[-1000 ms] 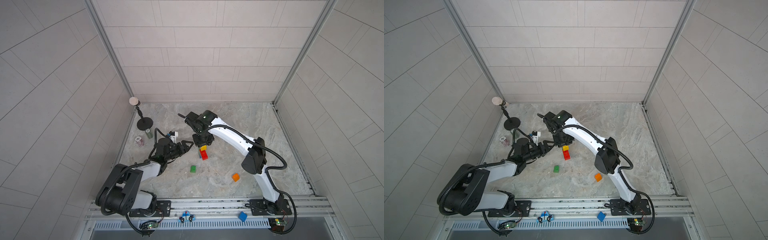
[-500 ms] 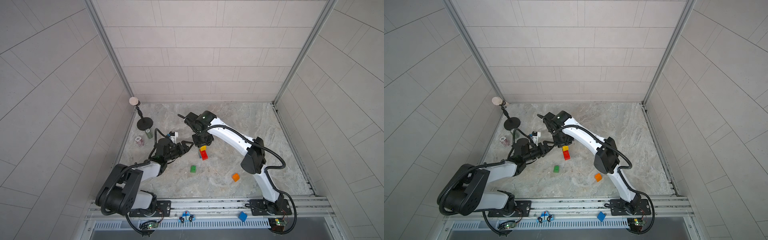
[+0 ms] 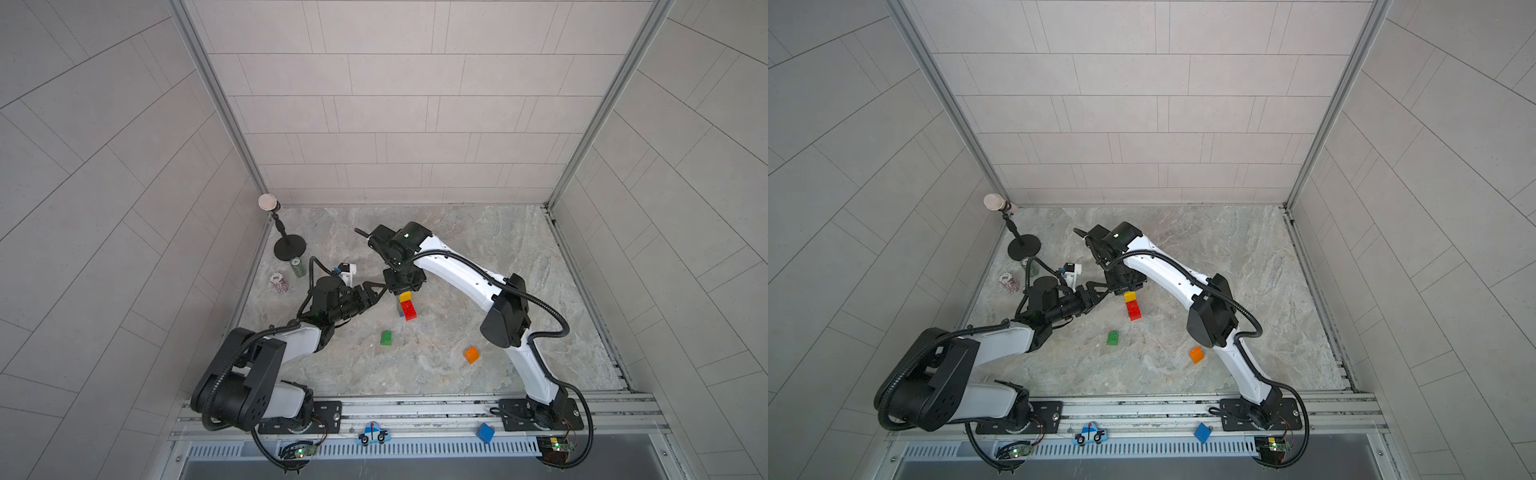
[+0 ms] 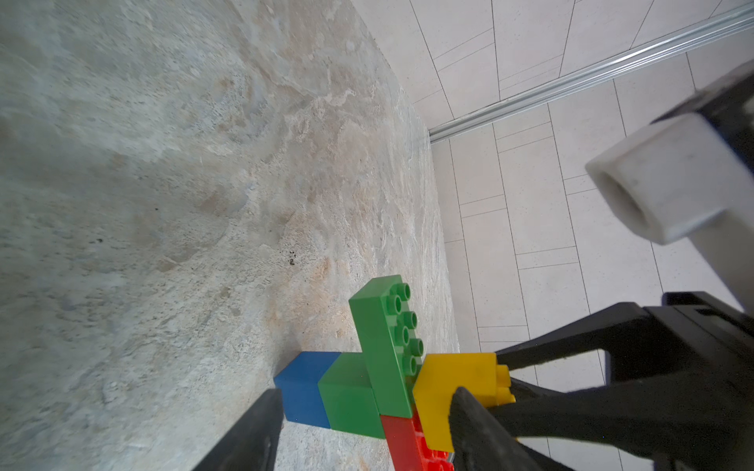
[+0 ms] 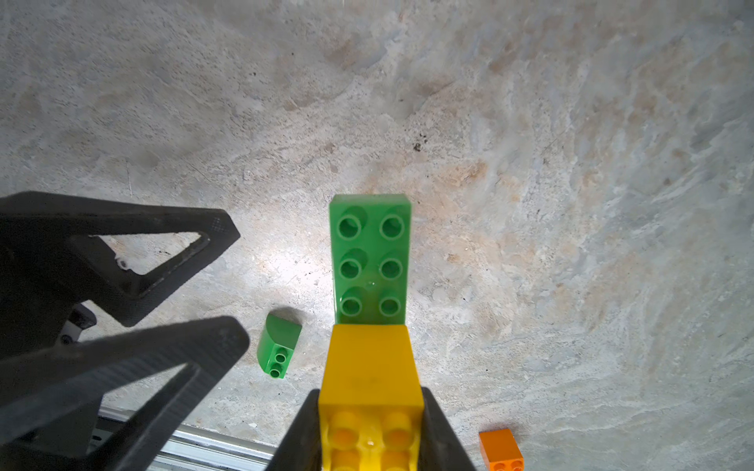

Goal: Assemble a fork with lego
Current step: Assemble the lego brick with the lego brick.

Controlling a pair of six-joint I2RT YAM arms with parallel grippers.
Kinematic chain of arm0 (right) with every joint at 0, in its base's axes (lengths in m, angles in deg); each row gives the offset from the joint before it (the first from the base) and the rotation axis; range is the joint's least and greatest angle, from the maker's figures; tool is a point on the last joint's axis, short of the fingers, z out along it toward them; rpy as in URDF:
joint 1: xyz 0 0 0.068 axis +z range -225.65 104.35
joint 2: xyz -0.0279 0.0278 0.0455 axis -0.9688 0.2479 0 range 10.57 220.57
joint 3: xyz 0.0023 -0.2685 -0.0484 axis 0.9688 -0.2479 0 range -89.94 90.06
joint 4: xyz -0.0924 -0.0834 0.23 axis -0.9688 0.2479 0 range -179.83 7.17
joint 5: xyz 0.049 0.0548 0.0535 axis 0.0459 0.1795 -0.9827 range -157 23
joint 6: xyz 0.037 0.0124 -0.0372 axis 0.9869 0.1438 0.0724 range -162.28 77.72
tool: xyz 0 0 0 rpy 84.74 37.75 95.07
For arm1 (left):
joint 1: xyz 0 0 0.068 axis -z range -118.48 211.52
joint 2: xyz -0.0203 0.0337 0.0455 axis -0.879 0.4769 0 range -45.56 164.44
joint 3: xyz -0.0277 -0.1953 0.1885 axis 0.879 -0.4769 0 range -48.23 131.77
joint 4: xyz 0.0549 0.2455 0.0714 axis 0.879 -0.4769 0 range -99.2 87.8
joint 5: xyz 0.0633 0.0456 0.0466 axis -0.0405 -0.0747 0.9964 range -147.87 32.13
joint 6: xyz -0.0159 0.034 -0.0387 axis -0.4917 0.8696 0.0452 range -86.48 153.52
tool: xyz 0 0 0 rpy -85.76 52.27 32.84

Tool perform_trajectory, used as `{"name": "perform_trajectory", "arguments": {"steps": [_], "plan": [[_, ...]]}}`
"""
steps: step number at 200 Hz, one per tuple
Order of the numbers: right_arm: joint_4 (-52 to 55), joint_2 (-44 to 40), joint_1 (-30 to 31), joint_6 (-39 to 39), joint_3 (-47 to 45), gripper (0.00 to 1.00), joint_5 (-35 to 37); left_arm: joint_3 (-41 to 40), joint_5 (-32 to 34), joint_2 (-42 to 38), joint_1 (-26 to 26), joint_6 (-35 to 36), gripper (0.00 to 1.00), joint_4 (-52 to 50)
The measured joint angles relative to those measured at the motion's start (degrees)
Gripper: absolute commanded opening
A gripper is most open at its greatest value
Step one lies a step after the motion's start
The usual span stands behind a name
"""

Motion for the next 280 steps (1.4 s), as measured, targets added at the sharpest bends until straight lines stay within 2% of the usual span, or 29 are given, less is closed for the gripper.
{"name": "perform_trajectory", "arguments": {"steps": [145,190,280], "plan": [[-1.6,-0.5,1.1,-3.7,-2.5,0.00,1.6,0.0,0.0,-0.9,0.0,0.2,0.69,-0.5],[-3.3,-1.5,1.3,-11.4,-4.7,0.00,1.5,-1.1,0.3,-2.7,-0.4,0.6,0.69,-1.5],[-2.9,-0.9,1.5,-30.8,-3.6,0.00,0.7,-3.6,1.3,-8.3,-2.1,2.3,0.68,-6.3]]}}
